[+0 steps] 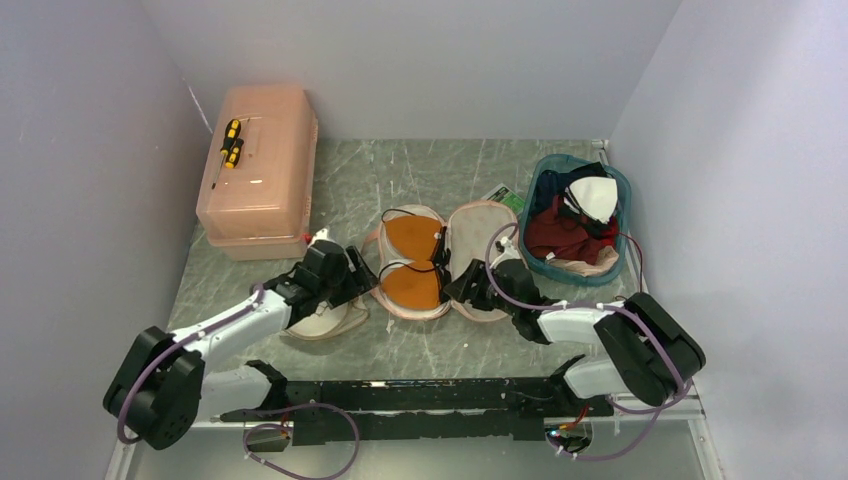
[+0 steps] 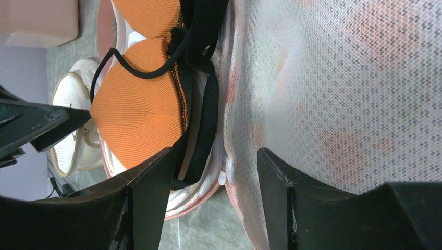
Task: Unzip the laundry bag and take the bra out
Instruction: Open the laundry bag at the center of the board, then adjust the bra in the laundry bag.
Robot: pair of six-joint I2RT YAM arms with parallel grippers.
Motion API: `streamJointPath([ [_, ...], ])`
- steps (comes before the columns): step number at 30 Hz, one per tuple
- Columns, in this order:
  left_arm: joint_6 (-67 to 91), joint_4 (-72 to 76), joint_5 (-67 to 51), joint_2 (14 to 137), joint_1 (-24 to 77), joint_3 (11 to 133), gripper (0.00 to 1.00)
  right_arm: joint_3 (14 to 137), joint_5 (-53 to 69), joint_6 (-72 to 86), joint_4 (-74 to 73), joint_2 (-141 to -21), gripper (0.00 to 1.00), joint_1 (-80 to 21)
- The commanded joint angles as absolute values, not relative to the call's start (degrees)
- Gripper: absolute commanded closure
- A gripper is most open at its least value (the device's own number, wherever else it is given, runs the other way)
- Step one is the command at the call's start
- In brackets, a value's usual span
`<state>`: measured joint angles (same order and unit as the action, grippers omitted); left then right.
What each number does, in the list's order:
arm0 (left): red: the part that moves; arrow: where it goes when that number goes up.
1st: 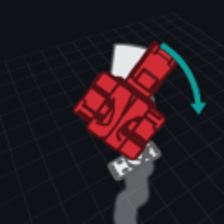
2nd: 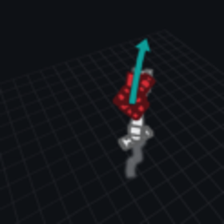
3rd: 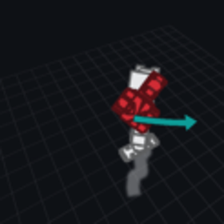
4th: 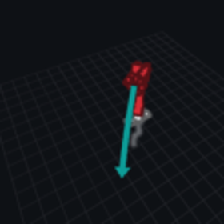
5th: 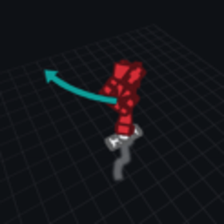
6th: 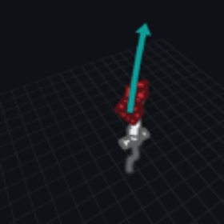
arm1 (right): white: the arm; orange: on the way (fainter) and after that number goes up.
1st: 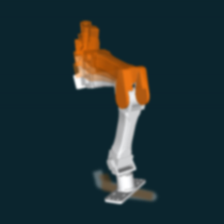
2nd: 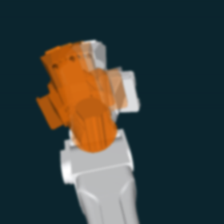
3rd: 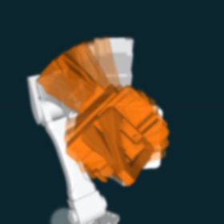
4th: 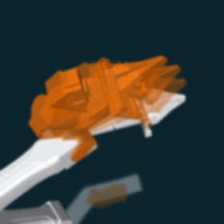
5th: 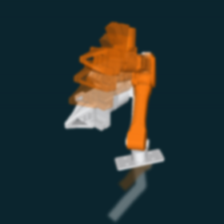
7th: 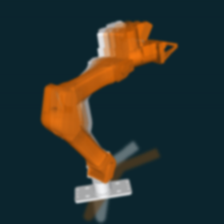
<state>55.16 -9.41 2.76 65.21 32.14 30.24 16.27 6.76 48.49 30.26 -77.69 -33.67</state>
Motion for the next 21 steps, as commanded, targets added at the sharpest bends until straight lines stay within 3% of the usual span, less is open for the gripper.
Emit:
streamJointPath([
  [1, 54.74, -2.7, -1.98, 67.6, 31.72, 30.76, 0.23, 13.84, 7.98, 48.41, 31.52, -76.09, 0.37, -33.49],
  [5, 53.59, -1.64, -3.05, 70.02, 31.64, 31.49, 0.24, 13.75, 7.4, 47.29, 28.59, -71.75, 0.37, -33.56],
  [10, 53.49, 1.98, -5.71, 74.5, 31.62, 31.29, 0.34, 14.71, 7.81, 45.34, 24.83, -67.62, 0.36, -33.54],
  [15, 53.83, 6.23, -8.15, 76.76, 31.6, 29.53, 0.54, 15.92, 9.6, 44.13, 25.08, -69.63, 0.36, -33.49],
  [21, 54.21, 8.01, -8.63, 72.45, 31.64, 26.01, 0.67, 17.28, 14.85, 45.17, 28.86, -74.77, 0.37, -33.68],
])
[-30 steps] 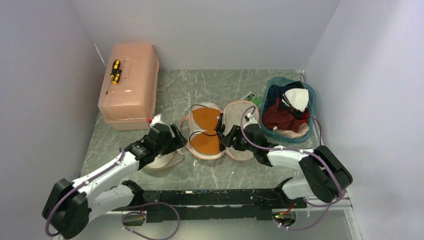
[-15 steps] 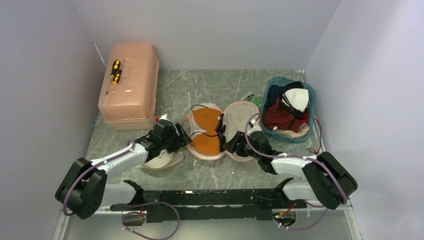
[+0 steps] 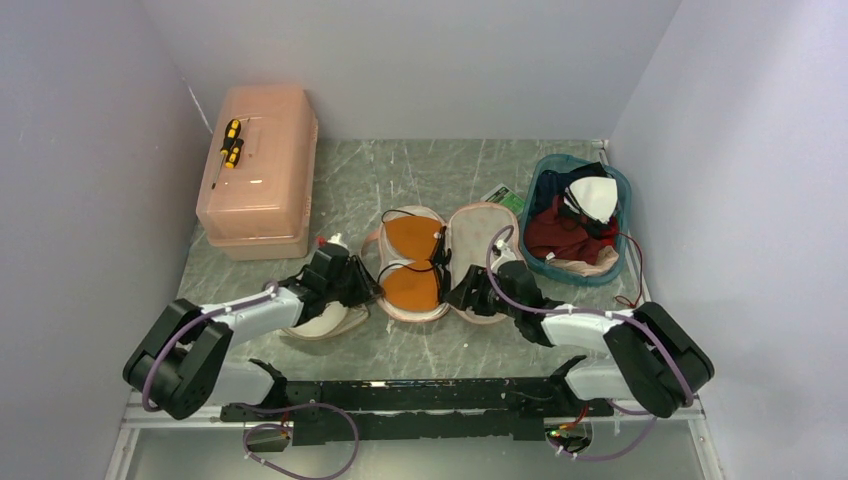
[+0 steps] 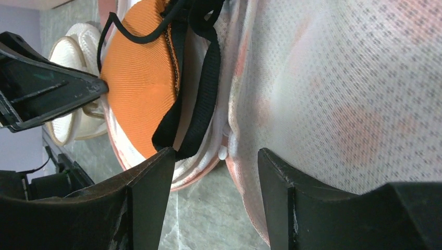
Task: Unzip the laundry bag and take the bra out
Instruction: Adjust the bra in the laundry bag.
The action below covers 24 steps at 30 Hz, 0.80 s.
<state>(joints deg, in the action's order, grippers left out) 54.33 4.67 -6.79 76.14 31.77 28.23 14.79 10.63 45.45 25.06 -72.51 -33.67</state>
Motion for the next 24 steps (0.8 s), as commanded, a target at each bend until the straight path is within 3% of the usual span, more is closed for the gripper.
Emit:
streamJointPath([
  [1, 54.35, 7.7, -8.95, 71.48, 31.64, 25.47, 0.68, 17.46, 15.52, 45.5, 29.44, -75.28, 0.37, -33.77],
  [8, 53.74, -1.52, -6.11, 61.28, 31.63, 24.2, 0.67, 19.13, 13.41, 44.69, 25.55, -73.54, 0.36, -34.63],
  [13, 49.41, -10.46, -1.05, 55.12, 31.64, 28.86, 0.5, 21.4, 7.8, 41.56, 15.63, -65.74, 0.36, -34.59],
  [16, 47.24, -11.46, -1.86, 57.71, 31.56, 32.6, 0.45, 22.8, 6.2, 40.22, 12.3, -62.5, 0.36, -34.56],
  [24, 45.86, -6.43, -10.7, 71.81, 31.45, 38.63, 0.46, 21.9, 7.09, 40.03, 11.51, -59.06, 0.36, -34.54],
])
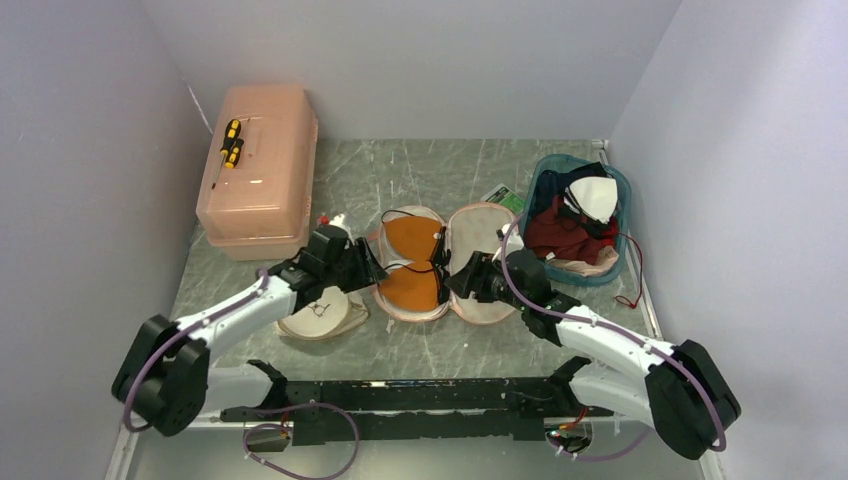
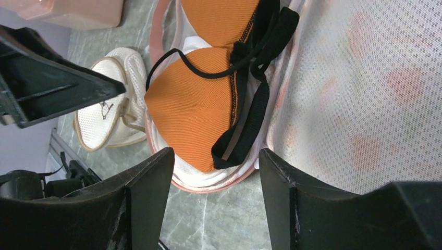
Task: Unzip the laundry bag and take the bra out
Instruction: Adjust the bra in the laundry bag.
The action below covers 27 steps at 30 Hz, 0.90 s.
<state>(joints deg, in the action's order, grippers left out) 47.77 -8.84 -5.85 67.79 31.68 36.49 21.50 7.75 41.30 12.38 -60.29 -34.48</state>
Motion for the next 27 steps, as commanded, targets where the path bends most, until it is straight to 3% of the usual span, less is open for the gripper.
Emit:
streamJointPath([
  [1, 45.91, -5.96, -10.91, 72.54, 31.46, 38.78, 0.46, 21.55, 7.24, 40.15, 11.66, -58.8, 0.36, -34.61],
  [16, 46.52, -3.55, -12.6, 80.09, 31.46, 39.8, 0.51, 19.63, 7.54, 39.67, 12.02, -57.04, 0.36, -34.62],
  [21, 46.44, -2.11, -13.78, 80.32, 31.46, 39.35, 0.65, 19.47, 7.03, 39.44, 11.57, -56.55, 0.36, -34.56],
  [27, 46.25, -2.25, -14.45, 79.44, 31.46, 39.52, 0.94, 19.8, 6.05, 38.99, 10.51, -55.35, 0.36, -34.54],
])
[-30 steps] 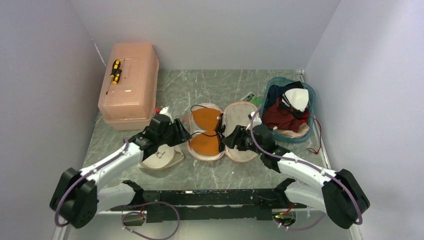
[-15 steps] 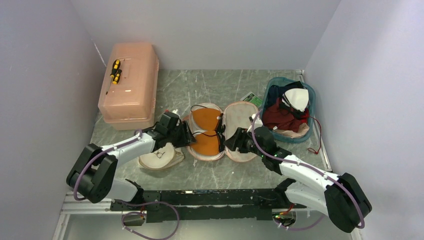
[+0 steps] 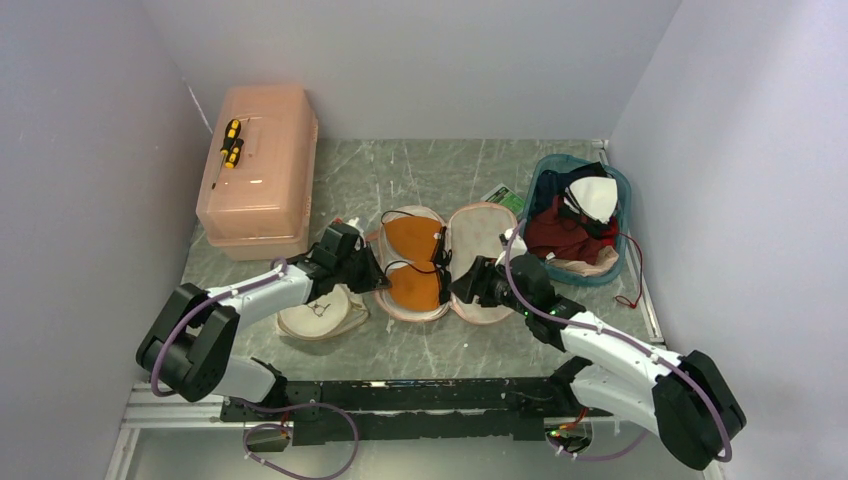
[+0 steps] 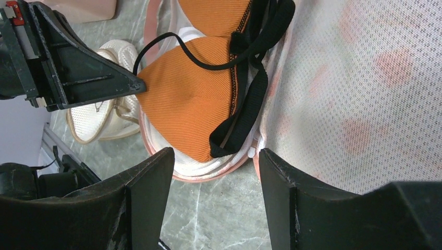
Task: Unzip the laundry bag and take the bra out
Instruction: Adjust the bra in the laundry bag.
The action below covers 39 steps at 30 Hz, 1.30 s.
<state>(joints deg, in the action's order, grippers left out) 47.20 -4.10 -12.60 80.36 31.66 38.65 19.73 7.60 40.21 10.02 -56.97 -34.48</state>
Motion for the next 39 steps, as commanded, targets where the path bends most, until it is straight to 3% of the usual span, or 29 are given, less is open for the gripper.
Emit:
streamJointPath([
  [1, 46.17, -2.62, -14.46, 79.07, 31.51, 39.75, 0.97, 19.86, 5.83, 38.84, 10.27, -55.1, 0.36, -34.59],
  [16, 42.42, -8.01, -14.59, 69.0, 31.46, 41.57, 0.97, 21.35, 5.28, 38.88, 11.9, -56.18, 0.36, -34.41],
  [39, 33.35, -3.62, -14.74, 83.4, 31.45, 59.79, 0.97, 21.28, 5.47, 36.09, 11.87, -55.17, 0.36, -33.81],
])
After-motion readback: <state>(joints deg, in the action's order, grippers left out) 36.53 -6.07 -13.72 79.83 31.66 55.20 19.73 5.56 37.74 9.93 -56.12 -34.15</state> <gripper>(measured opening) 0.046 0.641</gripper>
